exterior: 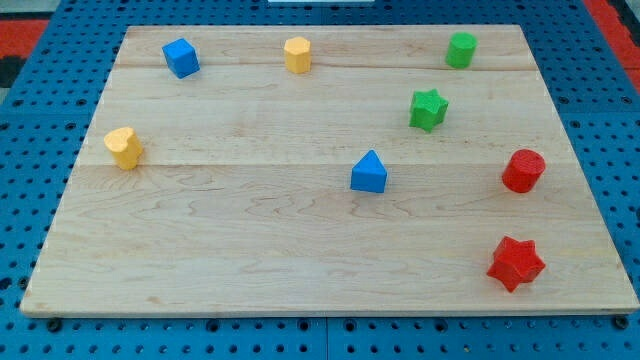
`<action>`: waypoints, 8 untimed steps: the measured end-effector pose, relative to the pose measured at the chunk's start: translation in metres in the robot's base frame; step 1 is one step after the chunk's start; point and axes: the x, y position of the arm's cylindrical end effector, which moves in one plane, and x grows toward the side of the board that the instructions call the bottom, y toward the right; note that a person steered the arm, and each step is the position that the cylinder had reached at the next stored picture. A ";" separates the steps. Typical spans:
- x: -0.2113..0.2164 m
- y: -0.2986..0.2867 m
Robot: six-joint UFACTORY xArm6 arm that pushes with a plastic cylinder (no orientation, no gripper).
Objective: Place the red circle diagonal to blue triangle
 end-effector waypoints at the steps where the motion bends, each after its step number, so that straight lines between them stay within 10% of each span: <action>1: -0.025 -0.001; 2: -0.071 -0.003; 4: -0.015 -0.200; 6: -0.024 -0.078; 7: -0.101 -0.116; 8: -0.080 -0.209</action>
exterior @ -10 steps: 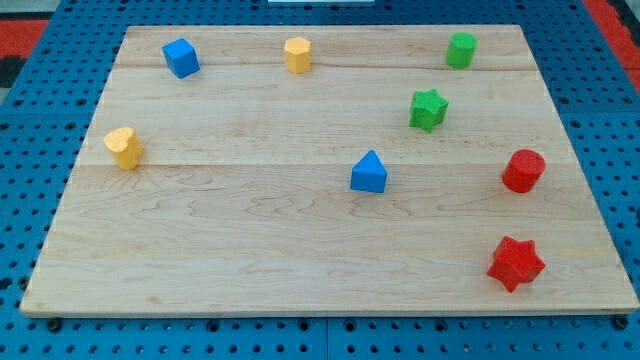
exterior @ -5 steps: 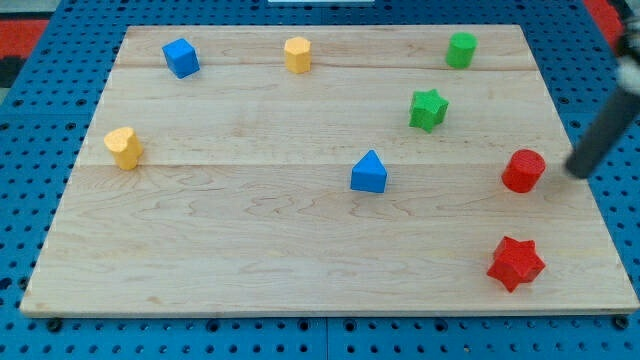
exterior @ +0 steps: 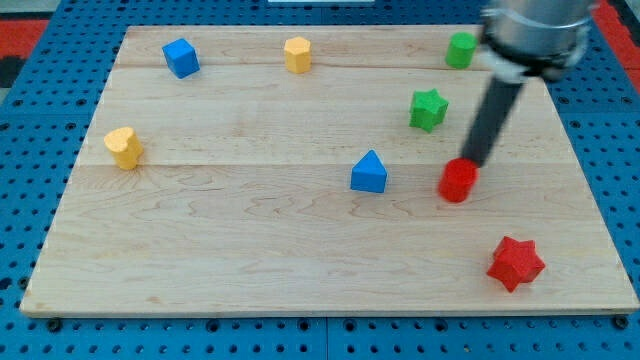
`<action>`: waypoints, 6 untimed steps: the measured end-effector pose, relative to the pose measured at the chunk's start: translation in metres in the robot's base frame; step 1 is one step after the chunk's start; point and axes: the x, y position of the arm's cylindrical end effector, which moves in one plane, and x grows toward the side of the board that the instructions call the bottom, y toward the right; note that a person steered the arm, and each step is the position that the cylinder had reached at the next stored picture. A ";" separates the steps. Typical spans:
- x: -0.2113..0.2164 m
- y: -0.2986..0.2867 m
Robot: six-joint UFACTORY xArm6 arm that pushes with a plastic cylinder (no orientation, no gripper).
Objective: Place the red circle diagonal to blue triangle
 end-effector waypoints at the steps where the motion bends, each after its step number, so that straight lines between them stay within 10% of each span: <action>1: 0.050 -0.072; 2: 0.000 -0.056; 4: 0.053 -0.009; 6: 0.093 -0.167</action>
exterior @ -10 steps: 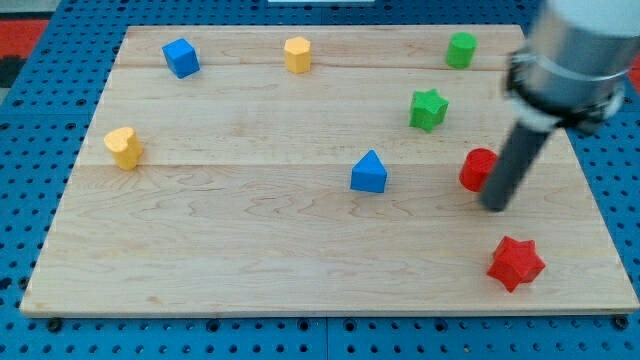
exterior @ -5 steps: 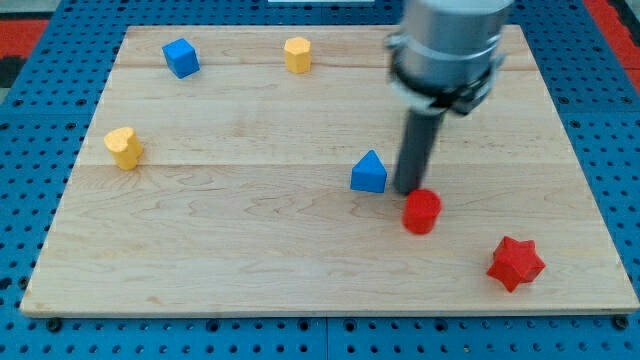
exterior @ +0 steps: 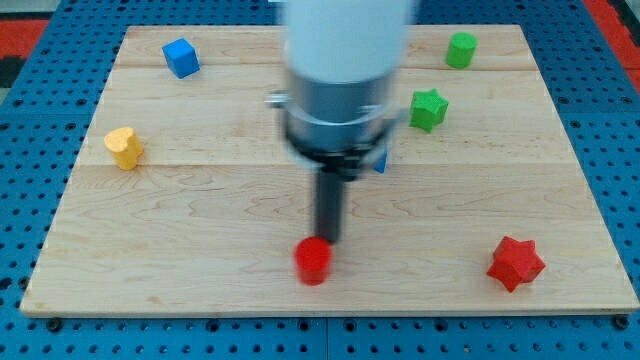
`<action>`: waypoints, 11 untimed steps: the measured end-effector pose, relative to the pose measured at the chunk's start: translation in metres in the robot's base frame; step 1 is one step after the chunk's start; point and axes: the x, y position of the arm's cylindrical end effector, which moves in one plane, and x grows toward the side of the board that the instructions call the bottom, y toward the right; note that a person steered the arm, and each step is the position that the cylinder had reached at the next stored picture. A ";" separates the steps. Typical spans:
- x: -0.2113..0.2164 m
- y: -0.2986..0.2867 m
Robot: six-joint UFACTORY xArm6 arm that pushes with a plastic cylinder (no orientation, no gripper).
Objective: Place the red circle diagonal to blue triangle
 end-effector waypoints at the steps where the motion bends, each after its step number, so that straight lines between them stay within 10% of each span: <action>1: -0.010 0.016; 11: -0.017 0.118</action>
